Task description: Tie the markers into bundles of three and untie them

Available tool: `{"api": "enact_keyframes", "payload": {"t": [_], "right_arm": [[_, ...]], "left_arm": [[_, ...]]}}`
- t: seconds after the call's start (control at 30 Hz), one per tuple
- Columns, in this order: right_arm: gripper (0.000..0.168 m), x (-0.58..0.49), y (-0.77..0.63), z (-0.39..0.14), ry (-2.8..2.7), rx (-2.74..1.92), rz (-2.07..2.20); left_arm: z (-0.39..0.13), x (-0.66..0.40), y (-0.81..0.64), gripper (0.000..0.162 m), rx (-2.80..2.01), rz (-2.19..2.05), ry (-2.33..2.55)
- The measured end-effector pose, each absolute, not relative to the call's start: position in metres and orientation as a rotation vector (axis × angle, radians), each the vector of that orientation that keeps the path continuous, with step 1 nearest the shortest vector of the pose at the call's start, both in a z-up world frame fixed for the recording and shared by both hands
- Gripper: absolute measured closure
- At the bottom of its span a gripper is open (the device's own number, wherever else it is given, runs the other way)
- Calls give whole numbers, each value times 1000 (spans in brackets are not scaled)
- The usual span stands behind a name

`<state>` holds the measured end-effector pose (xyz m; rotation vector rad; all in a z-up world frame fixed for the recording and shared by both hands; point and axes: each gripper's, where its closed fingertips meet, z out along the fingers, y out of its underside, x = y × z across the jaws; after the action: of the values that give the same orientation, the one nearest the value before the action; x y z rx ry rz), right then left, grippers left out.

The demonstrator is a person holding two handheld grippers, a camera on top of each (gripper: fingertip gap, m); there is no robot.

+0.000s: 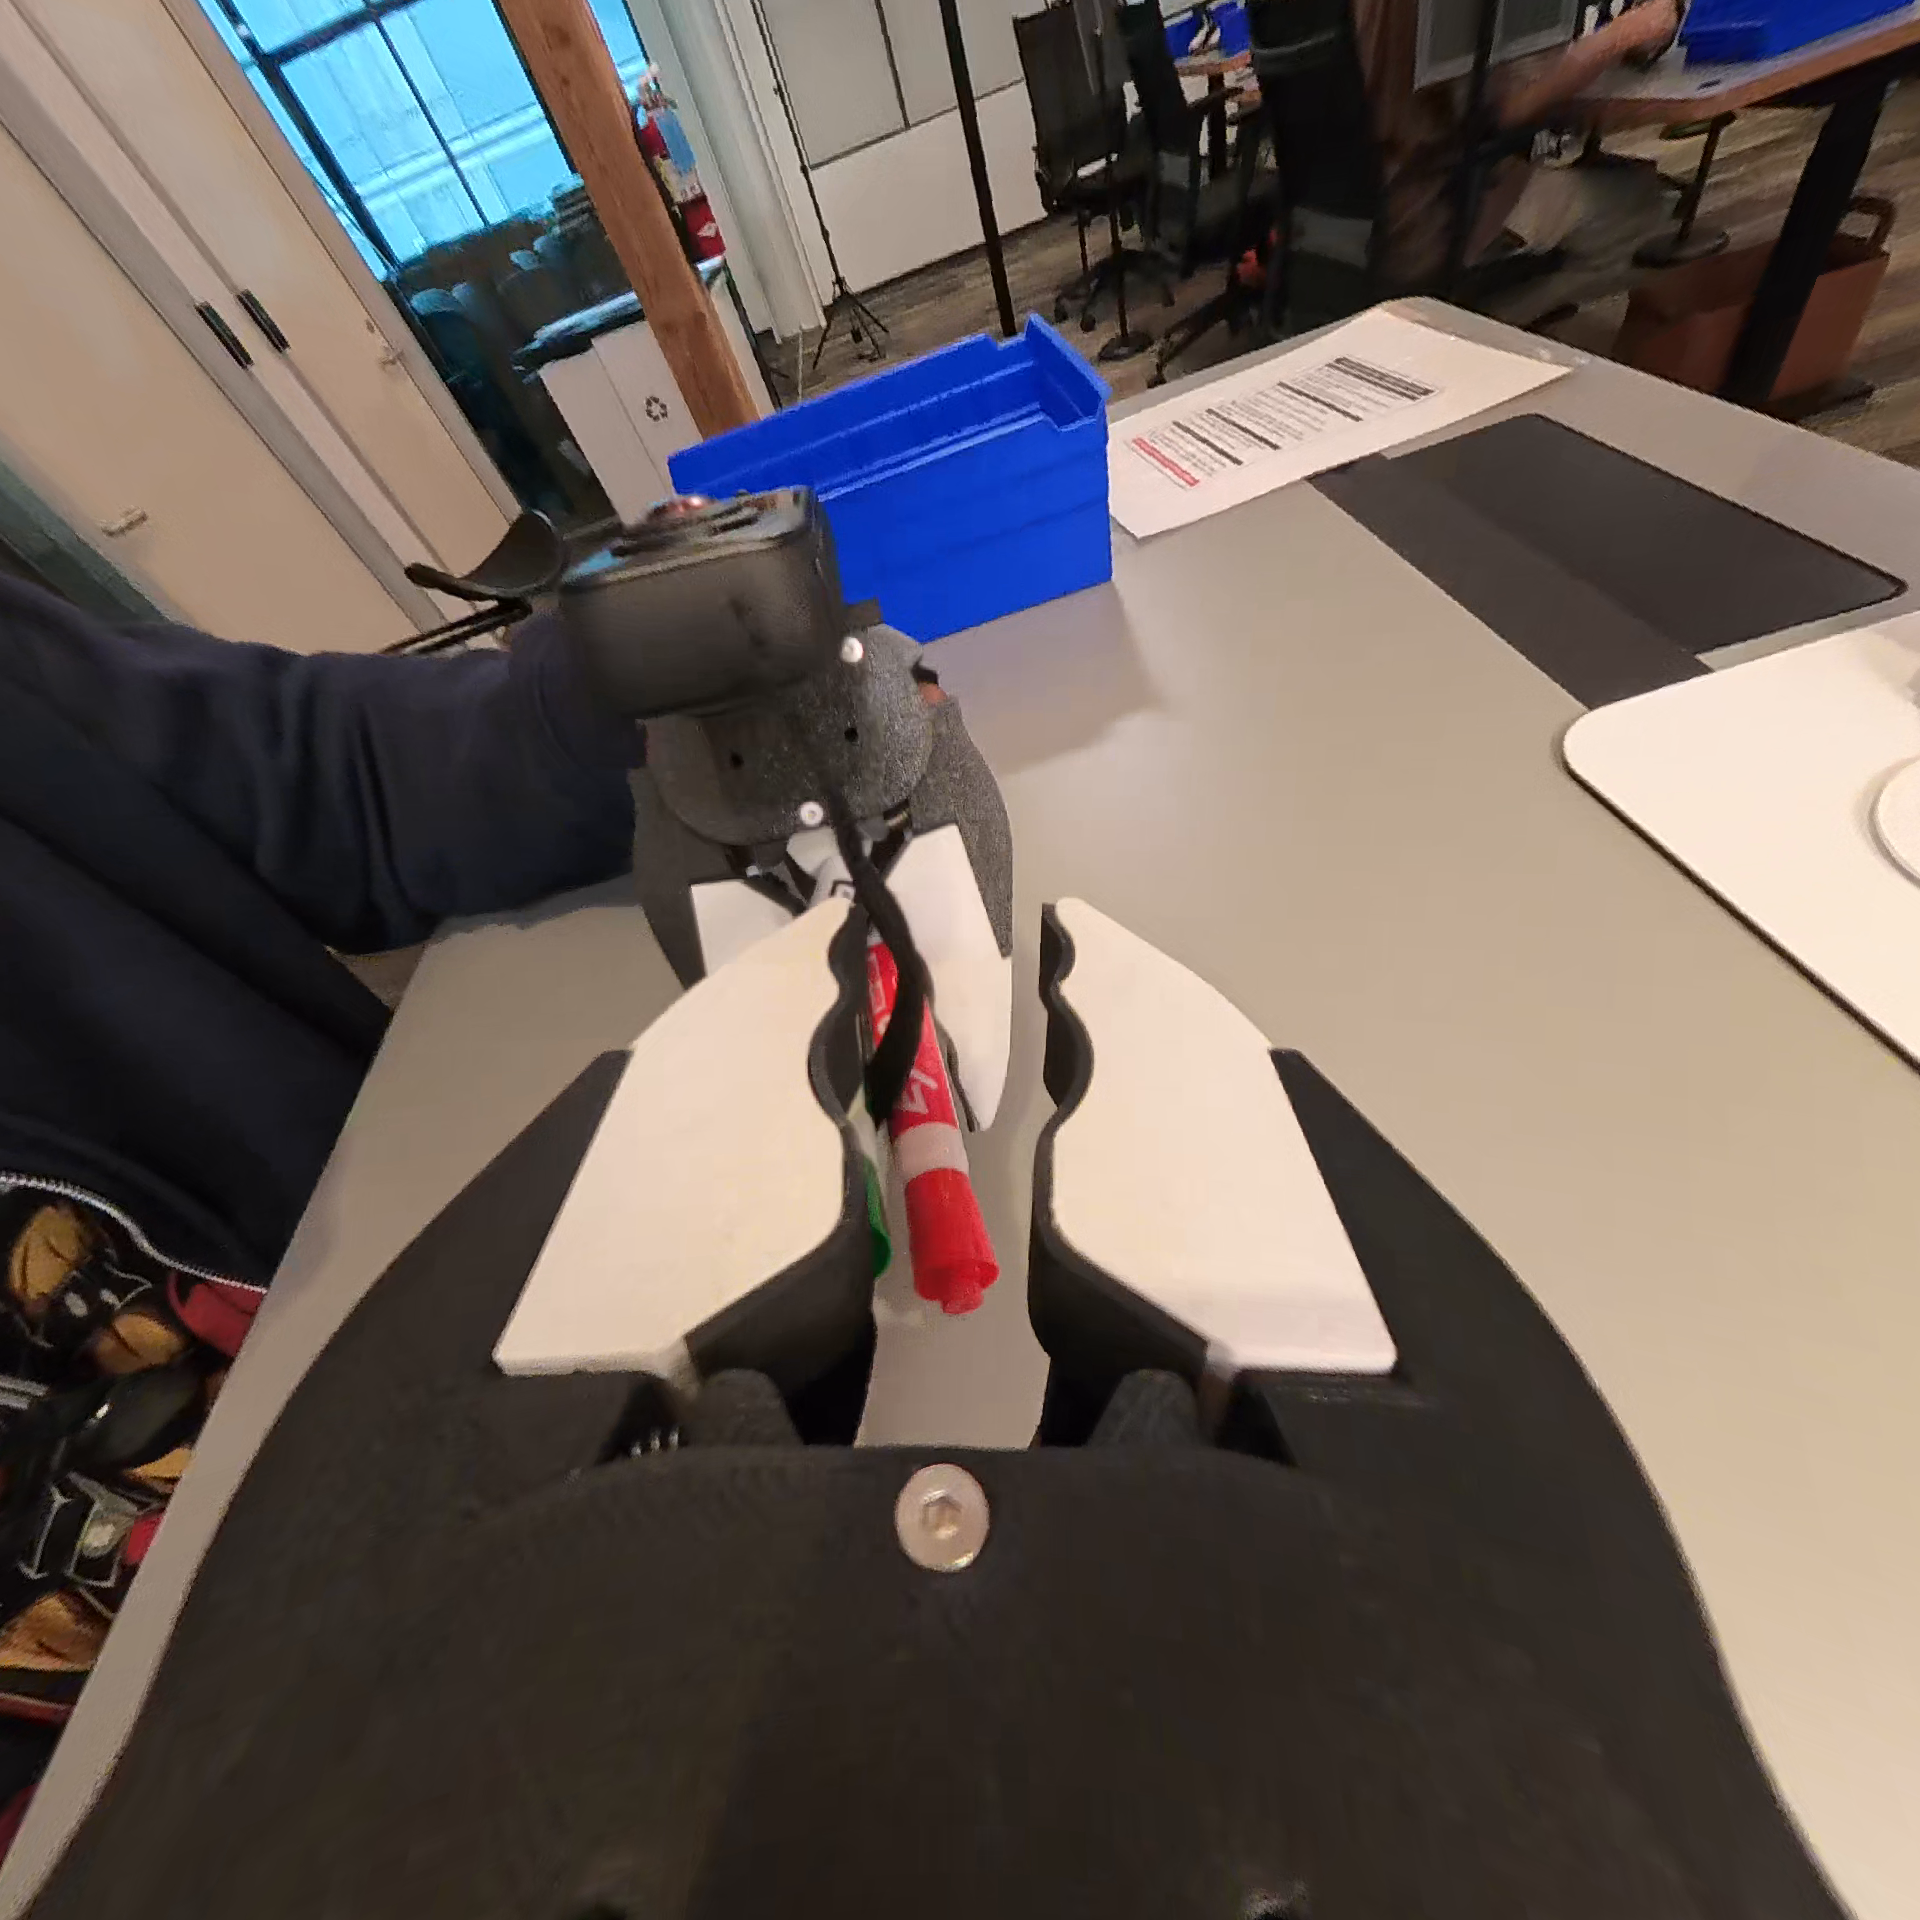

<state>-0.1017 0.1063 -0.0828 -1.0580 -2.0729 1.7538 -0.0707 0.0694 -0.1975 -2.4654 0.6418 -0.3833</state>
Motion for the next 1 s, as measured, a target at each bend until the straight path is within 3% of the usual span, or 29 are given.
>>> {"api": "enact_keyframes", "payload": {"t": [0.4, 0.73, 1.0], "right_arm": [[138, -81, 88, -91, -2248, -846, 1495], [160, -69, 64, -72, -2177, -575, 1188], [162, -55, 44, -111, -2146, -471, 1052]], "left_arm": [[-209, -66, 72, 118, -2511, -376, 610], [-208, -80, 80, 118, -2514, -321, 465], [-194, -91, 88, 117, -2437, -302, 362]]}}
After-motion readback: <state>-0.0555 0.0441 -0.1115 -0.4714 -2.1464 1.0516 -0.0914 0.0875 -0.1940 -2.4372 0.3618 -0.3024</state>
